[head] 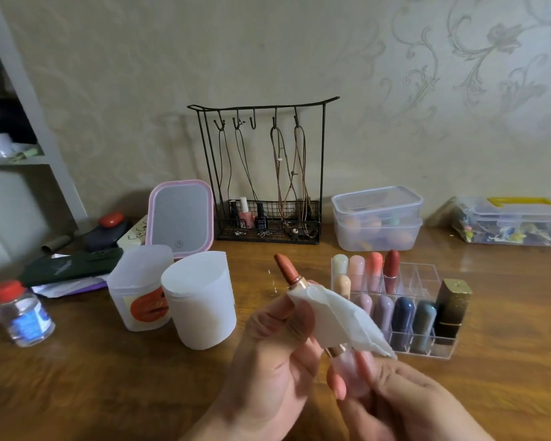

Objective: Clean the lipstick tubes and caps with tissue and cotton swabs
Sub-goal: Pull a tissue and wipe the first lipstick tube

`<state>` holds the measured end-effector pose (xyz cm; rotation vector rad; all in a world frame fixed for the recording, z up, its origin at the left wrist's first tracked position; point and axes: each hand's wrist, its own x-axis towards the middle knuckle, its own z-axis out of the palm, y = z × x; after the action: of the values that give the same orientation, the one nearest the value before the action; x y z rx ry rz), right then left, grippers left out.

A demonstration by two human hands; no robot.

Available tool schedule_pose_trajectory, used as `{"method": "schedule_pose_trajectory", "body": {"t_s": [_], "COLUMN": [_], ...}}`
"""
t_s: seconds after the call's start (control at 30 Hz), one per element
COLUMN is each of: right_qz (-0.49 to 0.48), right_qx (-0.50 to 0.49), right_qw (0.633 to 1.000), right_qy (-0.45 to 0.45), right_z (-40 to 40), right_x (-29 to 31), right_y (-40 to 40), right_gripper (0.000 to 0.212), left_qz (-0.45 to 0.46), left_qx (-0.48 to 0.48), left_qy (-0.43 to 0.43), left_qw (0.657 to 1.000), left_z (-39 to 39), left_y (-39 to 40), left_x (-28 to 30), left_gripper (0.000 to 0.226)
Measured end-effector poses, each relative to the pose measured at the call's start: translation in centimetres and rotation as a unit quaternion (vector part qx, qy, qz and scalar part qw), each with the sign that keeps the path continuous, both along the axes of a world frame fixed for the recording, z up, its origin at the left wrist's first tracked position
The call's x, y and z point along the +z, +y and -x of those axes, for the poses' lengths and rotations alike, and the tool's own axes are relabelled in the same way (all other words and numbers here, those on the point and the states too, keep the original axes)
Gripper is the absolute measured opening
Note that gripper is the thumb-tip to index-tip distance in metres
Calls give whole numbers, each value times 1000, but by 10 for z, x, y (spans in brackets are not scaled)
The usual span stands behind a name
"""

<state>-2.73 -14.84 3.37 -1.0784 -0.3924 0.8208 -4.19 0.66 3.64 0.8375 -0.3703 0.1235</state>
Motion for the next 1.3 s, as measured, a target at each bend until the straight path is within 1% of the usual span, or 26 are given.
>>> {"method": "schedule_pose_trajectory", "body": {"t_s": [0.07, 0.1, 0.17, 0.23, 0.3, 0.37, 0.4, 0.43, 0.5, 0.57, 0.63, 0.67, 0.73, 0.83, 0.9, 0.93, 0.97, 1.0, 1.03, 1.07, 1.1, 1.13, 1.2, 1.23, 1.27, 1.3], "right_qz": [13, 35, 82, 94, 94, 50, 9, -20, -37, -19, 20, 33, 36, 11, -1, 21, 61, 104, 125, 132, 134, 128, 51, -22, -74, -71], "right_qx": [5, -20, -122, -154, -124, -56, -34, -30, -53, -98, -129, -128, -81, 19, 19, -23, -82, -140, -182, -205, -188, -145, -31, 21, 49, 33], "right_qw": [1000, 998, 972, 958, 972, 997, 999, 998, 993, 994, 990, 988, 994, 999, 998, 999, 992, 967, 938, 923, 925, 946, 996, 1000, 996, 997], "right_qy": [1, -43, -185, -225, -174, -36, 21, 59, 102, 48, -54, -84, -69, 41, 61, 22, -73, -188, -266, -297, -300, -259, -61, 2, 21, 26], "right_z": [-4, -6, -7, -2, 1, 0, 3, 5, 4, 1, -2, -1, -1, -4, -4, -4, -5, -4, -3, -2, -3, -2, -1, 1, 1, -1], "right_x": [1, 1, -3, -3, 0, 4, 5, 8, 14, 10, 6, 4, 2, 1, 4, 4, 1, -3, -4, -3, -3, -1, 4, 3, 2, 2], "right_y": [3, 5, 6, 8, 11, 11, 11, 11, 13, 12, 12, 12, 11, 6, 7, 8, 8, 8, 6, 5, 5, 4, 5, 5, 5, 6], "right_gripper": [73, 74, 77, 66, 40, 18, 11, 11, 5, 22, 58, 68, 65, 52, 48, 46, 45, 45, 41, 34, 30, 34, 41, 37, 29, 24], "left_qz": [11, 18, 28, 20, 19, 30, 31, 25, 25, 35, 41, 43, 39, 1, 2, 18, 29, 33, 28, 22, 20, 24, 33, 29, 29, 36], "left_qx": [15, 38, 84, 90, 83, 71, 58, 41, 18, 28, 50, 55, 58, 40, 42, 54, 70, 83, 89, 89, 85, 76, 37, 17, 9, 11], "left_qy": [5, 21, 49, 41, 42, 45, 38, 31, 18, 25, 48, 55, 54, 54, 47, 58, 76, 90, 95, 89, 73, 62, 44, 34, 29, 27], "left_qw": [1000, 999, 995, 995, 995, 996, 997, 998, 999, 999, 997, 996, 996, 998, 998, 997, 994, 992, 991, 992, 993, 995, 998, 999, 999, 999], "left_z": [-1, -2, -4, -3, -2, 0, 0, 1, 0, -1, -2, -2, 0, 2, 2, 0, -2, -3, -3, -2, -1, 0, 3, 4, 4, 3], "left_y": [-1, -1, 1, 0, 0, 0, -1, -2, -3, -4, -3, -2, -3, -3, -3, -2, -1, 0, -1, -1, -1, -2, -2, -3, -3, -4], "left_x": [-2, -4, -6, -5, -2, -1, -1, -1, -1, -2, -3, -2, -1, 2, 3, 2, 0, -1, -2, -2, -1, 0, 1, 2, 3, 3], "left_gripper": [22, 26, 40, 40, 41, 40, 36, 30, 22, 25, 39, 45, 48, 41, 36, 39, 45, 52, 54, 53, 50, 45, 32, 27, 26, 26]}}
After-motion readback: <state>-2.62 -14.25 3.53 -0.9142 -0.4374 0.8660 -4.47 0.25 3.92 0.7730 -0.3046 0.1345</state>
